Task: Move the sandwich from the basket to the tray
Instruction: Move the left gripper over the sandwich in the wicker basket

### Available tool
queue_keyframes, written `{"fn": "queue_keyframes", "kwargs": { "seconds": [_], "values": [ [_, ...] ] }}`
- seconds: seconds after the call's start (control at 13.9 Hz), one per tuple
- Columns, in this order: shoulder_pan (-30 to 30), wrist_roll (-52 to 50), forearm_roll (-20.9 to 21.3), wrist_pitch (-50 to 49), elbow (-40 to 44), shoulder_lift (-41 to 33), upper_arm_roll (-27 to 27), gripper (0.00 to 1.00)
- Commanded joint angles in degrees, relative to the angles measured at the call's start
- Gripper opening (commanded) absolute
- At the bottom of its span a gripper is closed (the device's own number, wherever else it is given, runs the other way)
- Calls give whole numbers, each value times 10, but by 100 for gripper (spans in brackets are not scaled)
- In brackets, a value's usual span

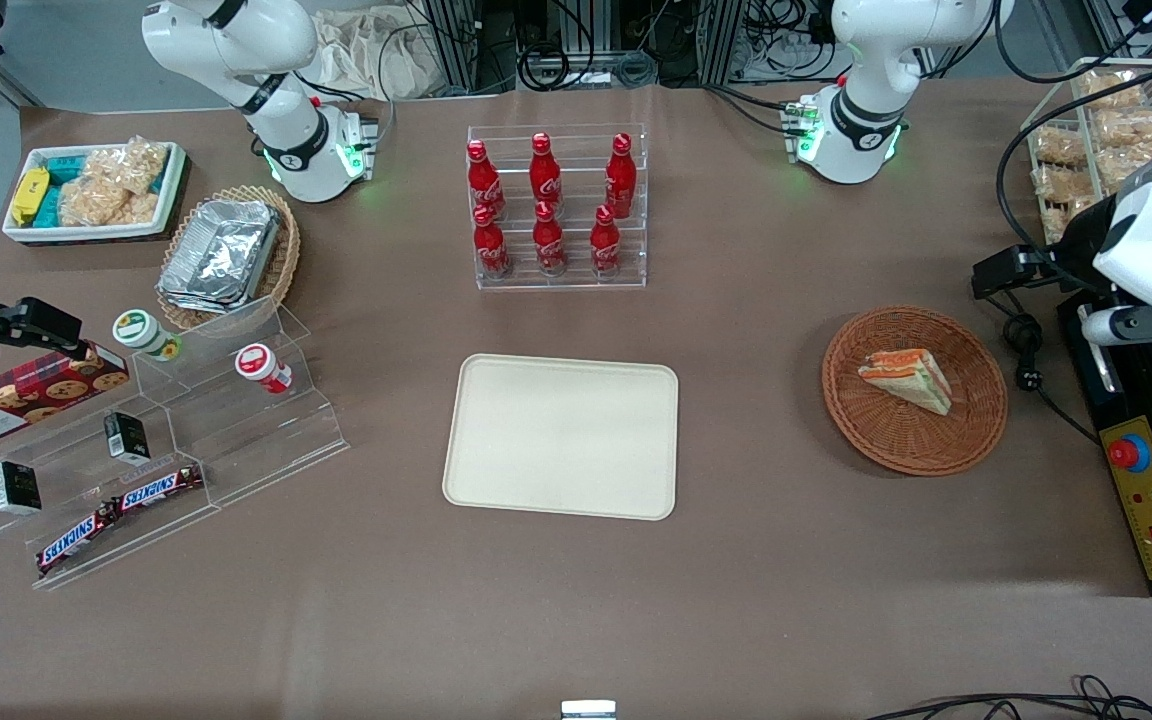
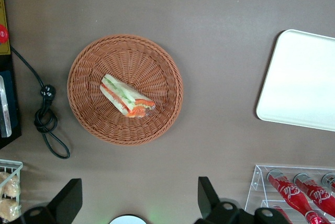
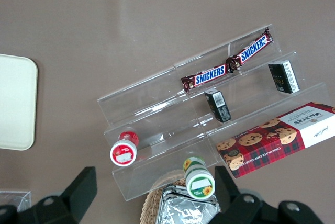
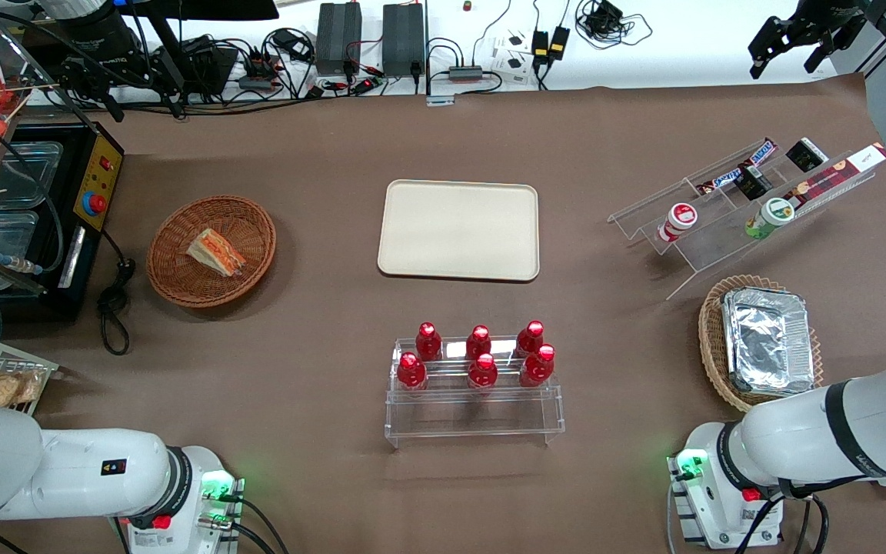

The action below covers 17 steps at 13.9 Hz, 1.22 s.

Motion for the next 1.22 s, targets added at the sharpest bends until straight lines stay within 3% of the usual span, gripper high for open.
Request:
{"fn": "queue_keyframes", "kwargs": {
  "seconds": [0.0,0.36,0.72,1.15],
  "values": [
    [5,-27,-8,-2,-16,-9,2,99],
    [5,-133,-2,52,-77,-16,2,99],
    [0,-221,4,168,-192,-40,-1,99],
    [-2,-279,40,273,-290,-39,-5,99]
  ]
}}
